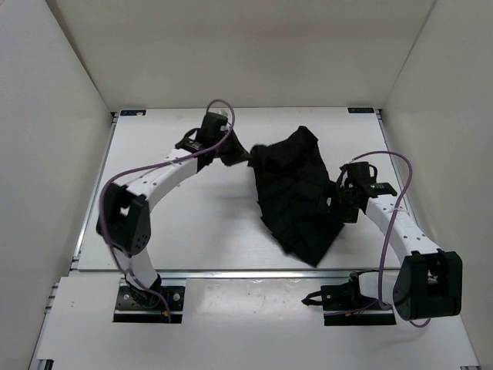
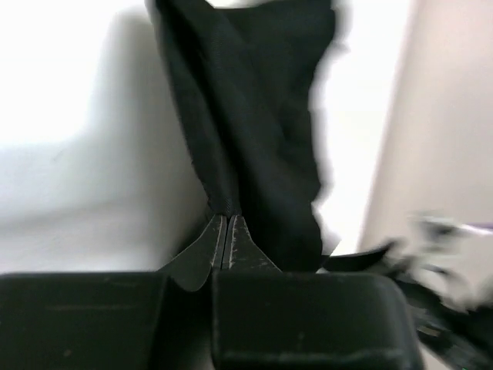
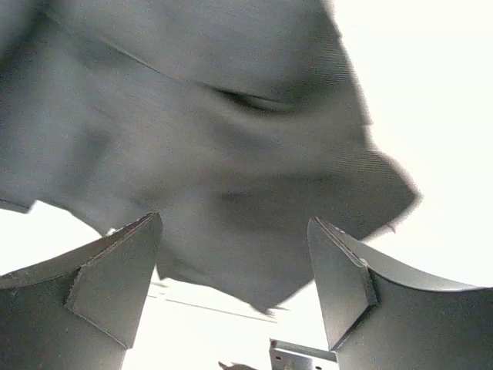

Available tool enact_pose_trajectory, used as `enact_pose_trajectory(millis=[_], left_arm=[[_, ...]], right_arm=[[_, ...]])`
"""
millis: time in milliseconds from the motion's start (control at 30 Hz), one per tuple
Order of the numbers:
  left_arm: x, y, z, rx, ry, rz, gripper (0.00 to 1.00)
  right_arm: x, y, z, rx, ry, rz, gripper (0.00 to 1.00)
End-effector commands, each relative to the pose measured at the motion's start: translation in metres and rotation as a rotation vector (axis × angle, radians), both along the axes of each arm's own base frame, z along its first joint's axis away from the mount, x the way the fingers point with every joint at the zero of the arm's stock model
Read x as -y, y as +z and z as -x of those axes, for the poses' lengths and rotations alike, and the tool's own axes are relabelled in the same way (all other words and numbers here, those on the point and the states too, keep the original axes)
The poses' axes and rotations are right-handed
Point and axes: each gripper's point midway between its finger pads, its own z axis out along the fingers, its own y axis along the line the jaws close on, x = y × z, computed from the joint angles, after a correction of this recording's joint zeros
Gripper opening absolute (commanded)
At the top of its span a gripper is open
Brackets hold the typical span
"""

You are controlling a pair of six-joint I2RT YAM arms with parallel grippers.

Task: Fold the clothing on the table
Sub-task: Flatten the skirt out

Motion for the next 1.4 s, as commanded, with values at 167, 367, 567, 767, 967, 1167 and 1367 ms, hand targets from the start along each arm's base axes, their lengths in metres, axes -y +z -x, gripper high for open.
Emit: enact_pose_trajectory(millis=[167, 367, 567, 767, 967, 1167, 1367], left_arm=[[-0.074, 0.019, 0.038, 0.026, 0.127, 0.057, 0.00], [-0.097, -0.015, 0.085, -0.045, 0.101, 0.014, 0.00], [-0.085, -0.005, 0.084, -0.044, 0.069, 0.045, 0.00], [-0.015, 0.134, 0.016, 0.194, -0.119, 0.286, 0.00], [-0.097, 0.160, 0.001, 0.256, 0.159, 0.334, 0.00], [-0.144, 0.037, 0.080, 0.040, 0.229, 0.237, 0.00], [-0.147, -0.026, 0.136, -0.064, 0.185, 0.149, 0.00]], right_arm=[[-0.022, 0.011, -0.007, 0.092, 0.081, -0.067, 0.72], [-0.068, 0.033, -0.011, 0.183, 0.234, -0.123, 0.71], [-0.146, 0.055, -0.004, 0.219, 0.402, -0.300, 0.67], [-0.143, 0.035, -0.005, 0.158, 0.348, -0.280, 0.66], [-0.117, 0.042, -0.013, 0.185, 0.290, -0.268, 0.66], [-0.128, 0.038, -0.010, 0.179, 0.324, -0.258, 0.66], [-0.160, 0.033, -0.001, 0.158, 0.406, -0.268, 0.66]])
